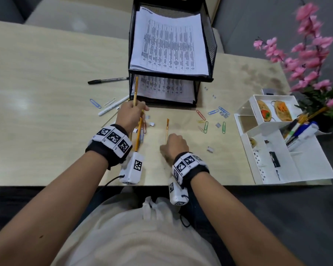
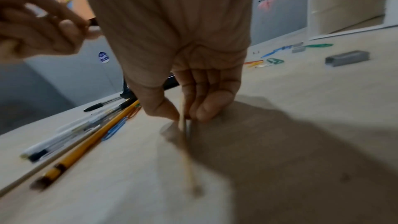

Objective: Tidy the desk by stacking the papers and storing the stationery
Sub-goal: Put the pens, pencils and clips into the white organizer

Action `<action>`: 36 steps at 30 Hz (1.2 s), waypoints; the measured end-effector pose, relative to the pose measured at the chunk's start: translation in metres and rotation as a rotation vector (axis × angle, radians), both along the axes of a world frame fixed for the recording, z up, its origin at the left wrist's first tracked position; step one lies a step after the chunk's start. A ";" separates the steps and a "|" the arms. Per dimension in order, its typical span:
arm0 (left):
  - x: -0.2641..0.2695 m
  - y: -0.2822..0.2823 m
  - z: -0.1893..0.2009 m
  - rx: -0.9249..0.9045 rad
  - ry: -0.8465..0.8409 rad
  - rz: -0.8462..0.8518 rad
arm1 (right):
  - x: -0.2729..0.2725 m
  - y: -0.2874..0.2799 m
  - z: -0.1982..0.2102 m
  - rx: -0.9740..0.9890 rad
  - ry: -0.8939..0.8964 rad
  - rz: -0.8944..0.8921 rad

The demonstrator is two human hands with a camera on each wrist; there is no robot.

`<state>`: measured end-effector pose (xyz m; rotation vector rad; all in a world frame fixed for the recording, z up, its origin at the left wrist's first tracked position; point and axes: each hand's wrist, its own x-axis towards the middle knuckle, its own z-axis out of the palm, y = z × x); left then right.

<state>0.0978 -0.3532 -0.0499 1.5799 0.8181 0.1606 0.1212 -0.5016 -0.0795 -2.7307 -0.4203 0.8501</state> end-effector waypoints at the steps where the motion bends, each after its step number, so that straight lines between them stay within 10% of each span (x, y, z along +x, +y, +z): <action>1: -0.003 0.004 0.000 -0.051 0.001 0.016 | 0.000 -0.001 -0.001 0.009 -0.003 -0.029; 11: -0.019 0.022 0.001 -0.459 0.118 -0.197 | -0.008 0.046 0.018 0.623 0.106 -0.101; 17: -0.024 0.056 -0.005 -0.364 -0.012 0.143 | -0.006 0.075 -0.001 0.425 0.046 -0.096; 25: -0.043 0.075 -0.010 -0.306 0.112 0.072 | -0.026 0.085 -0.001 0.027 -0.018 0.026; 36: -0.051 0.060 -0.007 -0.616 0.157 -0.111 | -0.046 0.051 0.023 0.554 0.298 -0.272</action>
